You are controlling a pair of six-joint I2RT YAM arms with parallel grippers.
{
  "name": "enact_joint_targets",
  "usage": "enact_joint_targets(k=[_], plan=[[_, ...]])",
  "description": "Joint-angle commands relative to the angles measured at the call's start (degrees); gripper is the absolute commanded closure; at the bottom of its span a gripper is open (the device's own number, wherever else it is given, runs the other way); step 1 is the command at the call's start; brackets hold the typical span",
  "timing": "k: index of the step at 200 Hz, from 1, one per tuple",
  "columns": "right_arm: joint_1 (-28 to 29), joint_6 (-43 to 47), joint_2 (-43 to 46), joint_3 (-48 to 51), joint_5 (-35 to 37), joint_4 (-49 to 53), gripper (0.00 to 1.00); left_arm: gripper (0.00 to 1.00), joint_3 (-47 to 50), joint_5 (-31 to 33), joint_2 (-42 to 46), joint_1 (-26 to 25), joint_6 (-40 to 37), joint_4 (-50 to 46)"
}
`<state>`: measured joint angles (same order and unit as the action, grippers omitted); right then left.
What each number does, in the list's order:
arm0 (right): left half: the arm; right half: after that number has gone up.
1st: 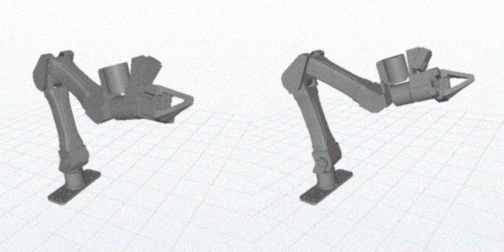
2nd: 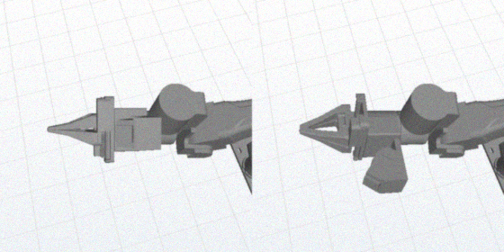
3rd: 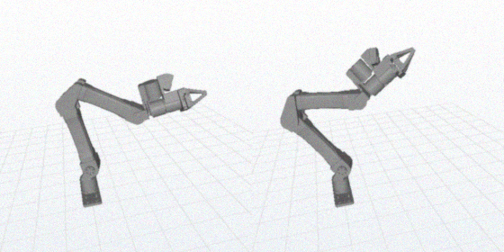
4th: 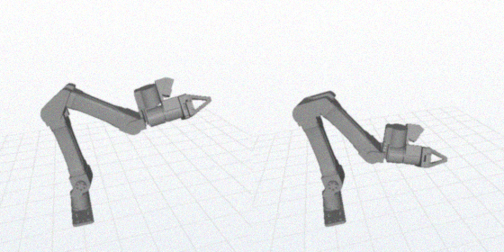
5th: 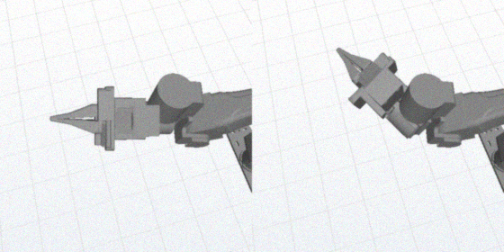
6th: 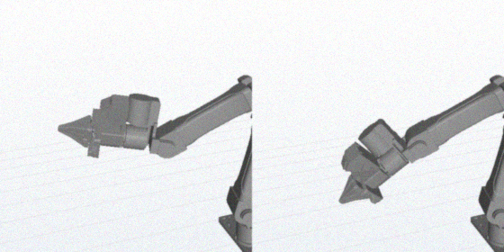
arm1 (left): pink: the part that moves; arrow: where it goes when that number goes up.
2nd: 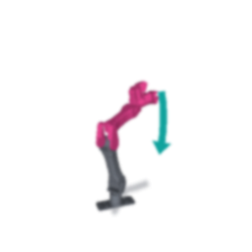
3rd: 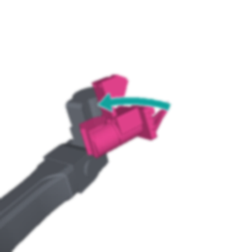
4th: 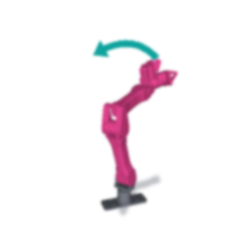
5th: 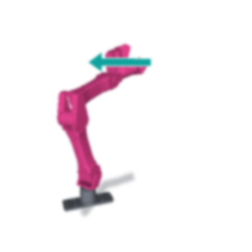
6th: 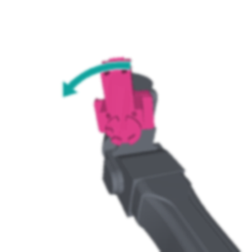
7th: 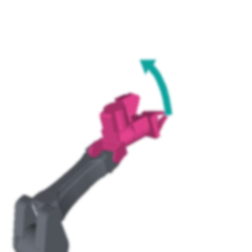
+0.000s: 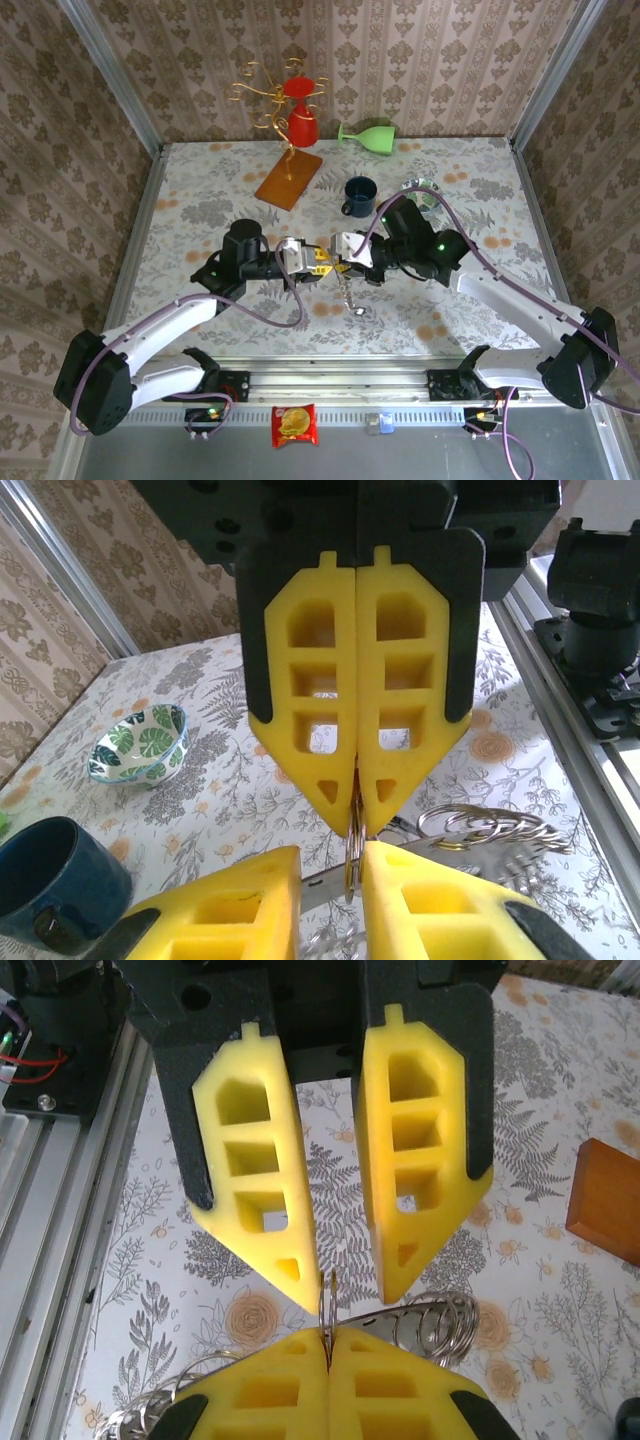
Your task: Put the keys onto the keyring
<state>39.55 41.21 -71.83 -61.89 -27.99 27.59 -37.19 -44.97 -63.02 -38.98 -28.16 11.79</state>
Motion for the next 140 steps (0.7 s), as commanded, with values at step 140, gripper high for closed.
enact_joint_targets(k=[140], plan=[[-0.44,-2.28,2.9,2.06,0.55,-1.66,0.78,1.0,0.66,-0.19,0.0,-0.96,-1.76,5.1]])
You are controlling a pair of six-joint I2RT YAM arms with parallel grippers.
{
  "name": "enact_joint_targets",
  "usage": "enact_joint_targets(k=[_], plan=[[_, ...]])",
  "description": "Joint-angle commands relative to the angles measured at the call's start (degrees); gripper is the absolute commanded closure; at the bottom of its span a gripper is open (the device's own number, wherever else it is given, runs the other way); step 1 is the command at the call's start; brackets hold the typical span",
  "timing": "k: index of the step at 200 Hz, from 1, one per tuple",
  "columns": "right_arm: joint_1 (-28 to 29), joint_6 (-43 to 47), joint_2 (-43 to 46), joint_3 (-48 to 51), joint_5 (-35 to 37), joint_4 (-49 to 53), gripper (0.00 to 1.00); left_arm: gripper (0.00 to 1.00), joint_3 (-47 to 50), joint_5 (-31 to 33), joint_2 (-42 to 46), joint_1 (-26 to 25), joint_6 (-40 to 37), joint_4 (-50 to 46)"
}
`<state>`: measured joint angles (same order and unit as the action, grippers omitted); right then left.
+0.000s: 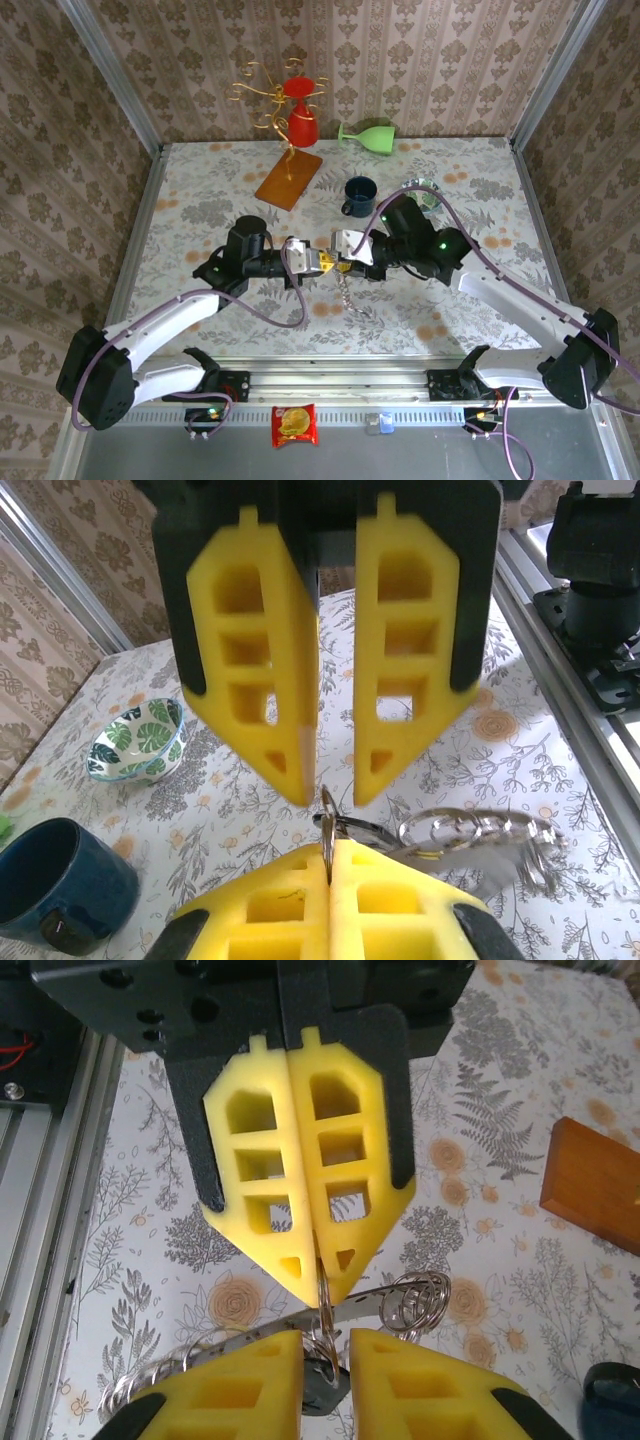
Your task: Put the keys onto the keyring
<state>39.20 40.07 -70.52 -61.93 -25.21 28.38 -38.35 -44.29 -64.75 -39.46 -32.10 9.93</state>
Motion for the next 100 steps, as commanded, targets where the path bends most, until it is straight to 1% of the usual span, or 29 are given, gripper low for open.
enact_joint_targets(k=[1,17,47,75,100], plan=[[-0.14,-1.14,1.6,2.13,-2.17,-2.45,0.78,1.0,1.84,-0.88,1.73,-0.5,2.15,7.0],[-0.13,-1.02,2.0,2.85,-1.97,-2.84,0.79,1.0,2.24,-1.47,1.91,-0.58,2.23,7.54],[-0.09,-1.31,2.06,3.13,-2.21,-2.32,0.78,1.0,2.92,-0.71,2.26,-0.54,2.15,8.25],[-0.15,-1.31,1.38,3.23,-0.84,-2.19,0.77,1.0,2.8,-1.14,2.09,-0.67,2.28,8.22],[-0.12,-1.31,1.18,3.0,-0.63,-1.96,0.83,1.0,2.73,-1.5,2.09,-0.7,2.36,8.09]])
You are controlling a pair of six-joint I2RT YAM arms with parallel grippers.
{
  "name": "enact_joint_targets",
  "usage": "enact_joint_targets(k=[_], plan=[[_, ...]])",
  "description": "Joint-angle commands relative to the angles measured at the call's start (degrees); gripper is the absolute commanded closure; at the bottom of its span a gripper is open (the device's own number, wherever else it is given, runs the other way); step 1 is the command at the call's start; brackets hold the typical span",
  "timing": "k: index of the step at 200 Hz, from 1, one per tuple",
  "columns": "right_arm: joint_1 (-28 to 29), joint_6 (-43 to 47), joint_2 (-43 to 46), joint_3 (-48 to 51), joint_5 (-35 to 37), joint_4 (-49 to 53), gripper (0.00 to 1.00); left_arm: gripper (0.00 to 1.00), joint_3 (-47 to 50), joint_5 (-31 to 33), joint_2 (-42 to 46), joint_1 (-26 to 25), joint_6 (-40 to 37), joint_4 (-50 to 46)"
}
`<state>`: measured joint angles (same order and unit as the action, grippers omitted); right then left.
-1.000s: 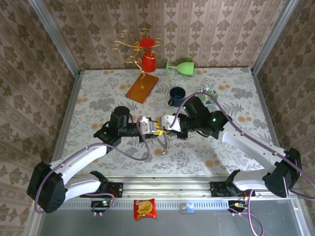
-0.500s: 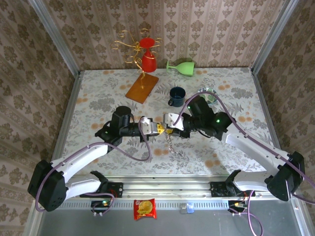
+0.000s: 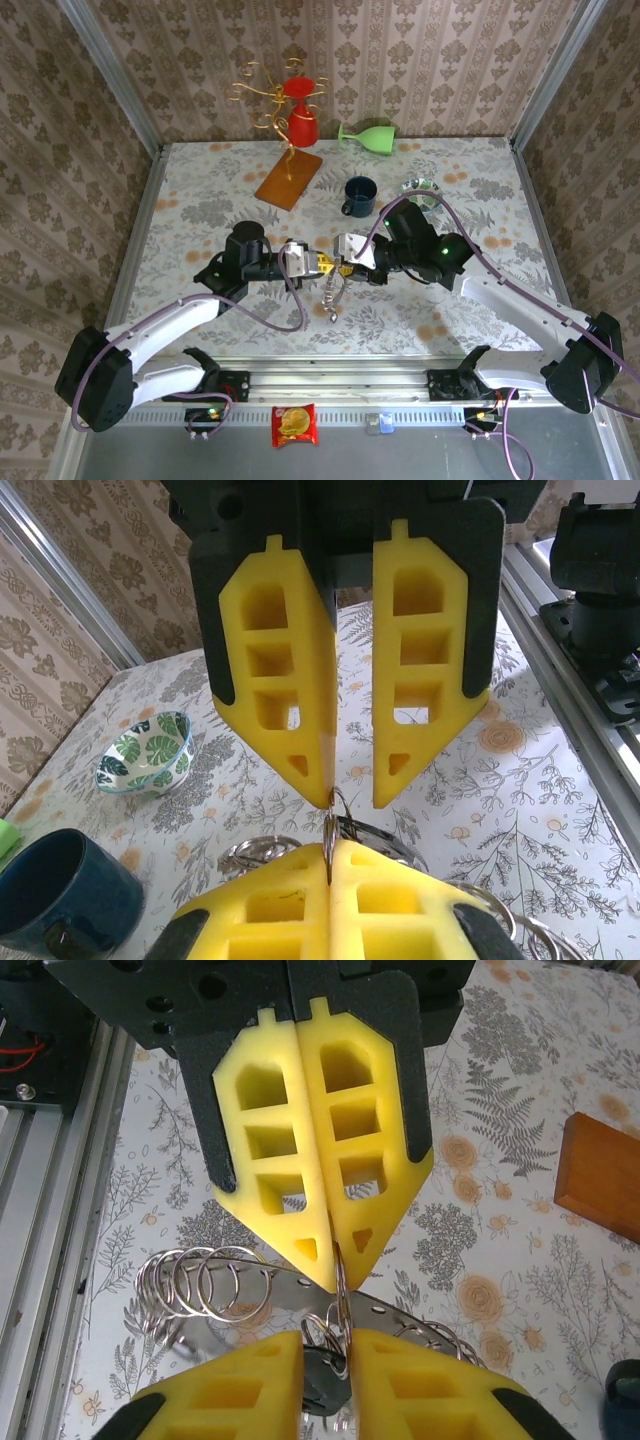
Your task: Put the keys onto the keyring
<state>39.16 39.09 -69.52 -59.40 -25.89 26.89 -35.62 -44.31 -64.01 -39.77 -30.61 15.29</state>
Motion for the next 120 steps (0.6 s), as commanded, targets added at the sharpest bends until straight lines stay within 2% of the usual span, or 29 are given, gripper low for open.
enact_joint_targets(k=[1,50,97,120], plan=[[-0.06,-0.33,0.17,0.49,0.01,-0.5,0.84,1.0,-0.03,-1.48,1.34,-0.39,0.85,2.73],[-0.33,0.29,0.17,0.4,1.42,0.78,1.0,1.0,-0.16,-0.98,1.39,-0.35,1.02,3.04],[-0.83,-1.22,-1.52,1.34,3.92,-0.25,1.0,1.0,0.18,-2.18,1.46,-0.47,2.18,5.67],[-0.84,-3.87,-2.14,1.9,1.34,-2.69,1.0,1.0,1.01,-1.83,1.43,-0.53,3.25,7.78]])
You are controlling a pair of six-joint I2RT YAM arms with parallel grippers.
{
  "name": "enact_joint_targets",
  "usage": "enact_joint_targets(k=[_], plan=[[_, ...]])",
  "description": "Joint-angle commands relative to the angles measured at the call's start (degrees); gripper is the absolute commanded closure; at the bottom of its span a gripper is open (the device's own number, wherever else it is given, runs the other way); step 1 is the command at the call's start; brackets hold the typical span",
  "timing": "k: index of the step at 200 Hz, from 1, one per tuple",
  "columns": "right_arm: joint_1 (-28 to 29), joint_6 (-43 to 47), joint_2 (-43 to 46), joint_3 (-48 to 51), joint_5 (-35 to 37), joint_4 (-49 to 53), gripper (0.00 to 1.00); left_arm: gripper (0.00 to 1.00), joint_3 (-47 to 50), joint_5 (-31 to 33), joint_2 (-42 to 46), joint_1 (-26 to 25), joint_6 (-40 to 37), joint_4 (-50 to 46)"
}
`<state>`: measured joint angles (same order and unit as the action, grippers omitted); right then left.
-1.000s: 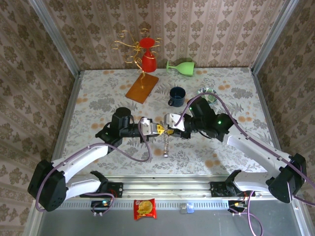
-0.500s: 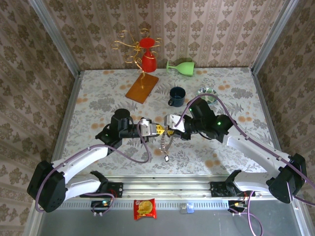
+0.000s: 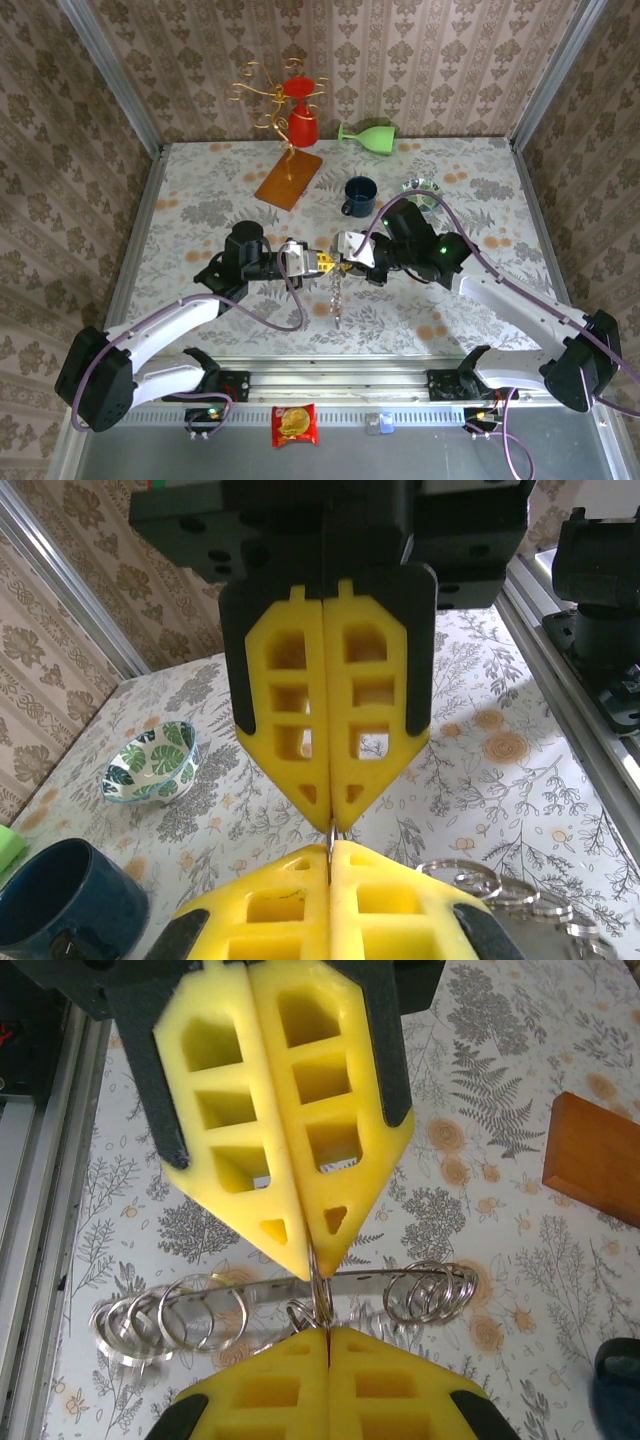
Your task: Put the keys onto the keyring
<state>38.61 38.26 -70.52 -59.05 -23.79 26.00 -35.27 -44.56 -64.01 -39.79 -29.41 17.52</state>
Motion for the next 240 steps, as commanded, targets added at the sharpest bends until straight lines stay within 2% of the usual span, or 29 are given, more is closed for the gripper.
enact_joint_targets(k=[1,12,27,44,76,108,161,185,214,227,240], plan=[[-0.29,-3.12,-1.08,1.65,-0.88,-1.94,1.0,1.0,0.69,-1.59,1.43,-0.53,2.06,5.57],[-0.38,-4.41,-0.38,2.24,-2.07,-3.8,1.0,1.0,1.11,-1.47,1.43,-0.62,2.63,6.3],[-0.79,-5.73,1.41,3.81,-3.54,-6.81,0.88,1.0,1.79,-1.19,1.52,-0.63,3.58,7.55],[-1.38,-7.04,3.5,5.87,-5.33,-10.16,0.79,1.0,2.81,-0.71,1.39,-0.63,5.35,10.01],[-1.95,-8.52,3.47,7.4,-8.53,-12.33,0.77,1.0,6.22,-0.1,0.55,-0.57,12.28,20.54],[-1.92,-9.8,2.48,7.84,-9.69,-14.49,0.76,1.0,7.46,-0.81,-0.23,-0.72,15.35,24.8],[-1.96,-11.05,1.45,7.64,-10.94,-16.37,0.81,1.0,8.89,-1.5,-1.21,-0.79,17.96,29.24],[-1.96,-11.1,1.52,7.35,-11.1,-16.44,0.88,1.0,8.9,-1.52,-1.21,-0.87,17.67,28.91],[-1.96,-9.44,1.63,6.09,-10.97,-13.62,1.0,1.0,8.82,-0.34,-0.61,-0.87,16.21,26.59],[-1.96,-7.92,1.62,4.93,-10.44,-11.0,1.0,0.84,8.51,1.22,0.04,-0.9,14.76,24.29],[-1.87,-5.74,1.31,3.43,-9.18,-7.64,1.0,0.76,7.82,1.95,0.99,-0.86,12.54,20.87]])
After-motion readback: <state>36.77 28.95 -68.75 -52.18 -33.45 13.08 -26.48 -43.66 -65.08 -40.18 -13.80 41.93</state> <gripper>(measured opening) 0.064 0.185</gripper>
